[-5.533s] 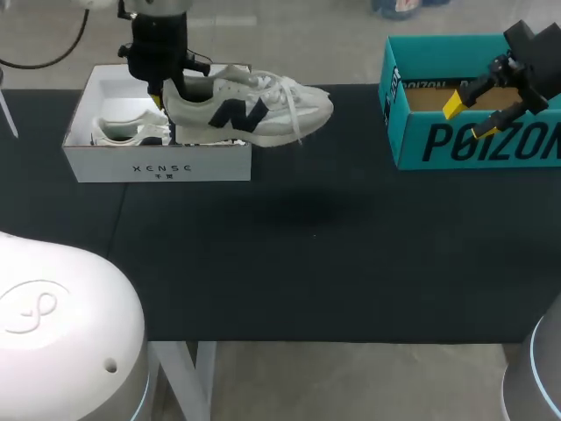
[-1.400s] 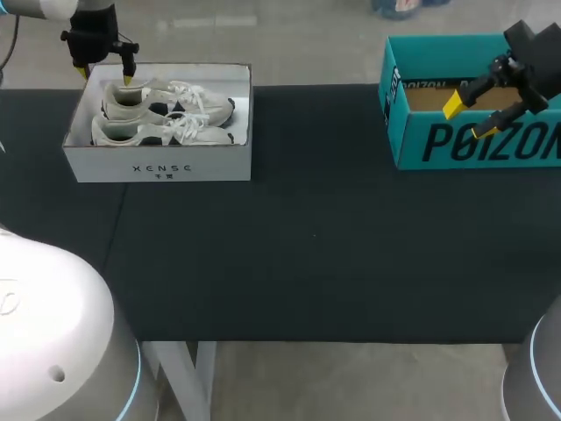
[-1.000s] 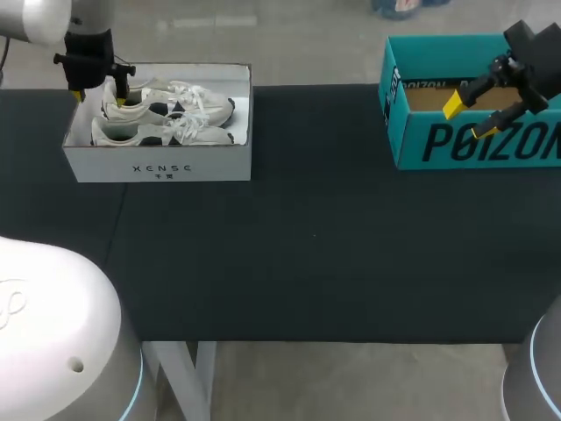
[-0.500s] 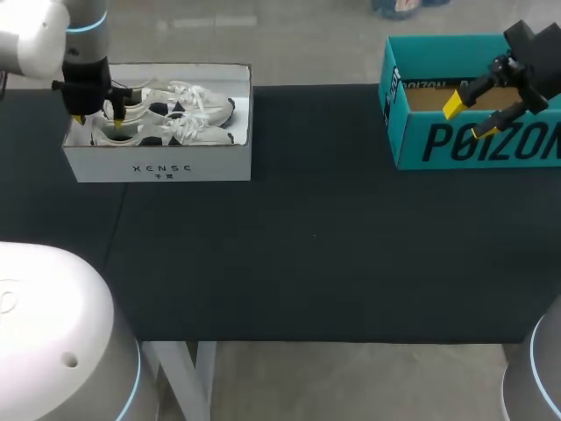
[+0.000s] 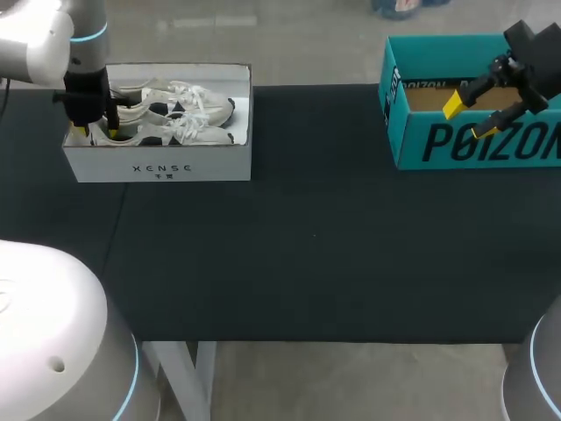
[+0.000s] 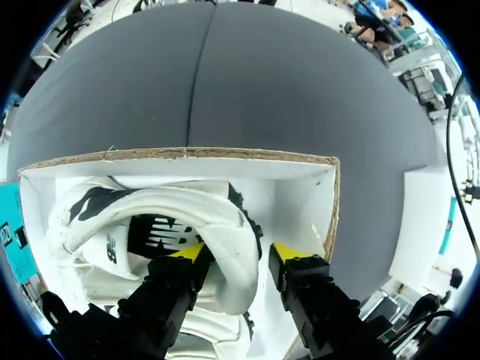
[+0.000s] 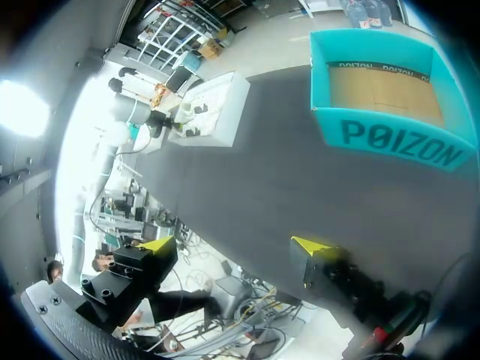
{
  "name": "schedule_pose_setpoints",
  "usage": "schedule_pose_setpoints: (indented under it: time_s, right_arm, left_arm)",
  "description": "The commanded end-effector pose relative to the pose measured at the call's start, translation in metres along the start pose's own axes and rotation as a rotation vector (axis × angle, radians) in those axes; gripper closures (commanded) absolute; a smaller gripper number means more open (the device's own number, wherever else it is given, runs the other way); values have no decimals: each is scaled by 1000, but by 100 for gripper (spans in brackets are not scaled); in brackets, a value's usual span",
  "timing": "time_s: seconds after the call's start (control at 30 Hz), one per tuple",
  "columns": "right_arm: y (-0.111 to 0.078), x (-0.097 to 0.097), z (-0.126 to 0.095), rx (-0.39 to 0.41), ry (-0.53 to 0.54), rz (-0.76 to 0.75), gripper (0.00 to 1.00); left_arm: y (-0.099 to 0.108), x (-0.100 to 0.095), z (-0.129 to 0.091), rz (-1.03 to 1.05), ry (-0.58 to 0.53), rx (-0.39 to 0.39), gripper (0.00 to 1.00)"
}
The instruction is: Take the shoe out of the shoebox, open the shoe tongue, remove and reinsert the insole, then place the shoe into the shoebox
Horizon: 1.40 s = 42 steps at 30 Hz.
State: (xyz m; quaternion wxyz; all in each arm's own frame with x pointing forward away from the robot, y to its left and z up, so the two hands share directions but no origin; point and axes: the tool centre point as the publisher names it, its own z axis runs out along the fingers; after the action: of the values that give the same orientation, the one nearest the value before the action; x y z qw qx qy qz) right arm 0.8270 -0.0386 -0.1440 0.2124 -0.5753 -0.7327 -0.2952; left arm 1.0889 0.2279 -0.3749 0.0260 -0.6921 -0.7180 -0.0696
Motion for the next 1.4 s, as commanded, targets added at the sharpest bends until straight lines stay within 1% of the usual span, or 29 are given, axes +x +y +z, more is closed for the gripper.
schedule_pose_setpoints:
  time_s: [0.03, 0.13, 0.2, 0.23, 0.27, 0.3, 0.33, 0.37, 0.43, 0.63, 0.73, 0.83, 0.93, 1.03, 1.07, 1.1, 1.17, 1.2, 1.4]
  right_arm:
    - [1, 0, 1, 2, -2, 0, 0]
    - [1, 0, 1, 2, -2, 0, 0]
    - [1, 0, 1, 2, -2, 0, 0]
    - [1, 0, 1, 2, -2, 0, 0]
    - [1, 0, 1, 2, -2, 0, 0]
    - [1, 0, 1, 2, -2, 0, 0]
    - [1, 0, 1, 2, -2, 0, 0]
    - [1, 0, 1, 2, -2, 0, 0]
    - [1, 0, 1, 2, -2, 0, 0]
    - [1, 0, 1, 2, -2, 0, 0]
    - [1, 0, 1, 2, -2, 0, 0]
    - [1, 0, 1, 2, -2, 0, 0]
    - [1, 0, 1, 2, -2, 0, 0]
    - [1, 0, 1, 2, -2, 0, 0]
    - [1, 0, 1, 2, -2, 0, 0]
    - [1, 0, 1, 2, -2, 0, 0]
    - [1, 0, 1, 2, -2, 0, 0]
    - [1, 0, 1, 2, -2, 0, 0]
    - [1, 0, 1, 2, -2, 0, 0]
  left_arm:
    - [6, 0, 11, -2, -3, 14, 50]
    - [5, 2, 14, -10, -13, 27, 47]
    - [4, 3, 18, -14, -20, 37, 39]
    - [4, 3, 18, -13, -21, 41, 39]
    - [3, 3, 20, -11, -23, 46, 46]
    - [2, 3, 21, -9, -22, 50, 60]
    - [2, 3, 22, -7, -22, 52, 68]
    - [2, 4, 22, -6, -25, 58, 73]
    - [1, 4, 22, -3, -27, 62, 100]
    - [-1, 9, 13, 20, -41, 62, 100]
    - [-1, 14, 0, 28, -78, 54, 100]
    - [0, 20, -16, 33, -86, 44, 100]
    - [2, 26, -42, 28, -101, 18, 100]
    - [6, 29, -74, 23, -68, 7, 100]
    - [7, 29, -86, 13, -65, 11, 100]
    - [9, 30, -97, 8, -88, 21, 100]
    - [10, 25, -120, 10, -96, 28, 100]
    - [10, 21, -131, 20, -87, 6, 100]
    - [10, 21, -131, 20, -87, 6, 100]
